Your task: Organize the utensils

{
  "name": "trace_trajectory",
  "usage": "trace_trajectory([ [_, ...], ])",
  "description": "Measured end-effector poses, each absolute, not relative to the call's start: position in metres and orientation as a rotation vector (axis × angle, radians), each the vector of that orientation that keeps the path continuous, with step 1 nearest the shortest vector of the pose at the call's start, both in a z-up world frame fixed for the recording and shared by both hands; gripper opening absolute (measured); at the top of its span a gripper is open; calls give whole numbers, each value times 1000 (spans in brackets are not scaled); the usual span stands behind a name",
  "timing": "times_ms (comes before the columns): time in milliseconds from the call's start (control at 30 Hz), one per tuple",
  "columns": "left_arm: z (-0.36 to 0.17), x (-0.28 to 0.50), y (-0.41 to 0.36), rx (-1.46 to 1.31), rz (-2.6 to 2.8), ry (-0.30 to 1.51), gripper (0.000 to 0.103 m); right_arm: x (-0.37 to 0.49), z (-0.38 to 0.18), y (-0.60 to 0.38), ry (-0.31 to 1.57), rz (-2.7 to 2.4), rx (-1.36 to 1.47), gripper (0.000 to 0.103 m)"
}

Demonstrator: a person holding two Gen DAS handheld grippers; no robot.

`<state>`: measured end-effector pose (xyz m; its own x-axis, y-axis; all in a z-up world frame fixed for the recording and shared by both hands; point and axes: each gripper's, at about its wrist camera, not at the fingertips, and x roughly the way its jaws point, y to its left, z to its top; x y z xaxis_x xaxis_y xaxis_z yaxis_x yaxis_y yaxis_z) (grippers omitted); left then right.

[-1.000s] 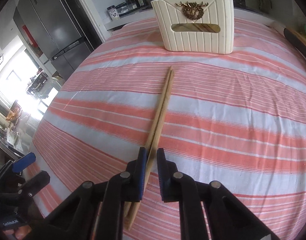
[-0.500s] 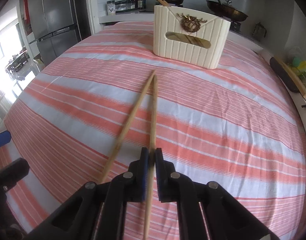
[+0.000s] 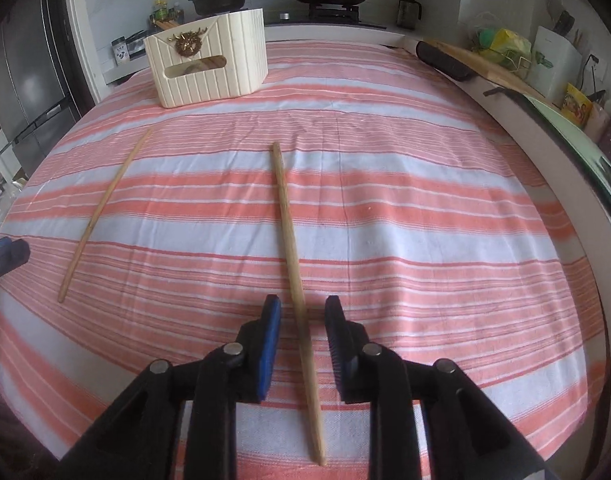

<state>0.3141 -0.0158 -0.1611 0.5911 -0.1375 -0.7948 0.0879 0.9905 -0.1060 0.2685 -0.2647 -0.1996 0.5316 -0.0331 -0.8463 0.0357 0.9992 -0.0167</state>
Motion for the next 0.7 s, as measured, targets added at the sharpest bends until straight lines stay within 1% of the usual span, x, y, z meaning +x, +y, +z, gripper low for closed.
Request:
trace_trajectory([
  [67, -168, 329, -34, 12, -127, 938, 85, 265, -200, -266, 1000, -44, 9, 26],
  [100, -172, 334, -41, 46, -121, 945, 82, 266, -200, -267, 999, -44, 16, 26],
  [133, -177, 338, -47, 73, -118, 952, 73, 266, -200, -268, 999, -44, 27, 26],
  [167, -182, 339, -51, 94, -119, 965, 67, 264, -199, -269, 999, -42, 36, 27],
  [200, -187, 340, -54, 105, -124, 981, 50, 263, -198, -268, 997, -43, 40, 27],
  [233, -192, 339, -55, 108, -132, 996, 39, 262, -198, -270, 996, -47, 41, 27],
  [267, -194, 336, -55, 102, -142, 995, 20, 260, -198, -272, 993, -52, 40, 27],
  [300, -194, 333, -55, 104, -137, 977, 7, 258, -198, -274, 991, -56, 40, 27],
  [400, -193, 324, -49, 78, -121, 979, 5, 252, -199, -277, 979, -55, 42, 27],
  [567, -191, 291, -31, 54, -100, 995, 4, 249, -197, -280, 979, -45, 41, 27],
  [667, -188, 266, -21, 63, -91, 1003, 6, 245, -195, -284, 986, -43, 47, 27],
  [700, -186, 260, -18, 63, -89, 1003, 9, 244, -194, -285, 992, -40, 46, 27],
])
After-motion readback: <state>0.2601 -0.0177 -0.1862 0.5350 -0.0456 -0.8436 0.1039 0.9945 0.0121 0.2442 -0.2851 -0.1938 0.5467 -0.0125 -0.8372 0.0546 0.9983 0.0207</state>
